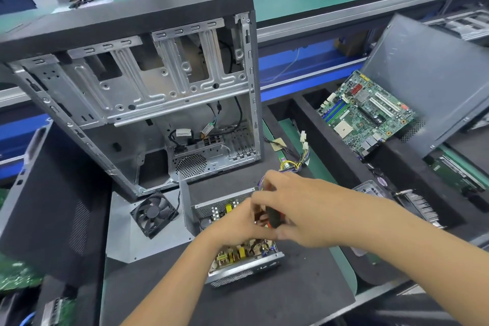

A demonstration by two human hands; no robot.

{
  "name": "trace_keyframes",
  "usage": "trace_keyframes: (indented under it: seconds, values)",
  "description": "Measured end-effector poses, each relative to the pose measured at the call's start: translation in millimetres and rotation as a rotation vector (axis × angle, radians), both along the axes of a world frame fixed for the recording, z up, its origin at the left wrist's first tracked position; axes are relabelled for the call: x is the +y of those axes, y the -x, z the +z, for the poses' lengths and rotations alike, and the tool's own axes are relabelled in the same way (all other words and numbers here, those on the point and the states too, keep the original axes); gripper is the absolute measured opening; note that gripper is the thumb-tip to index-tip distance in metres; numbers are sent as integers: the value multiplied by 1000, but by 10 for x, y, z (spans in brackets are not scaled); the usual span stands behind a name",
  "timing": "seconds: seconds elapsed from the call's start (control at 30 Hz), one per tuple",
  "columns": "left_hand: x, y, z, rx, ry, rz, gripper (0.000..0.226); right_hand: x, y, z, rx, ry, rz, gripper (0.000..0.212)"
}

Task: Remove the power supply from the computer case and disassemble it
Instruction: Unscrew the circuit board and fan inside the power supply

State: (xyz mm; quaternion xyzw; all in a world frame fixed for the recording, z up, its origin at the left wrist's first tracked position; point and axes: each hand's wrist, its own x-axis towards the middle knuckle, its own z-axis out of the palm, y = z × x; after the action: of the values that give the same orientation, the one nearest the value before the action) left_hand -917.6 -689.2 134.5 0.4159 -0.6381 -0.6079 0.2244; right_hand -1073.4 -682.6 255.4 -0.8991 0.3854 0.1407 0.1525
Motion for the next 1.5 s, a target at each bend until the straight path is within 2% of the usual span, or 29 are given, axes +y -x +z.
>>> trace_keyframes:
  seconds: [0.1,0.17,0.23,0.3,0.37,0.5,0.57,0.63,0.67,0.73,0.83,0.9,1.0,1.07,1.17,1.27,1.33,1.37,1.4,1.47,1.5]
  values:
    - [-7,34,47,-24,-5,-49,34,-30,-73,-40,133,208,-113,56]
    - [-25,57,66,-16,9,-67,39,-53,-124,-116,164,303,-117,45]
    - [-48,53,78,9,-2,-51,52,-48,-105,-122,136,266,-64,30]
    - [-53,44,50,16,-15,-17,56,-41,-11,-96,62,105,2,37]
    - [-48,51,8,-36,8,6,48,-27,55,-28,-51,-31,13,41]
    - [-51,19,-47,-133,56,34,35,-14,-61,-49,-23,123,-59,52]
    - [-58,9,-53,-156,60,-29,21,-32,-190,-117,46,242,-31,48]
    - [-64,20,-30,-175,44,-72,22,-57,-244,-149,88,286,8,36]
    - [-70,29,-26,-172,40,-74,26,-68,-216,-144,90,265,16,31]
    - [-80,38,-3,-116,53,-50,32,-85,-87,-106,65,117,25,38]
    - [-69,37,37,-75,56,-21,33,-118,45,20,-121,-179,14,30]
    - [-56,45,17,-80,49,-14,30,-126,11,48,-180,-142,-37,30]
    - [-45,60,47,-104,31,-43,24,-141,-165,-19,108,206,-113,60]
    - [-46,67,41,-129,36,-77,17,-112,-255,-67,190,299,-107,57]
    - [-73,50,-24,-160,25,-75,18,-54,-203,-47,138,183,-15,27]
    - [-30,81,-36,-194,66,-88,13,-32,-95,96,97,-23,45,45]
    - [-51,92,-94,-220,144,-87,39,-22,-122,114,79,3,-15,54]
    - [-67,96,-106,-223,156,-93,43,-25,-164,103,116,52,-67,57]
    - [-66,105,-77,-204,157,-112,35,-27,-213,89,169,113,-107,58]
    - [-52,109,-7,-166,125,-154,20,-43,-285,25,229,205,-120,39]
    - [-47,113,24,-148,118,-156,20,-49,-295,6,246,206,-106,32]
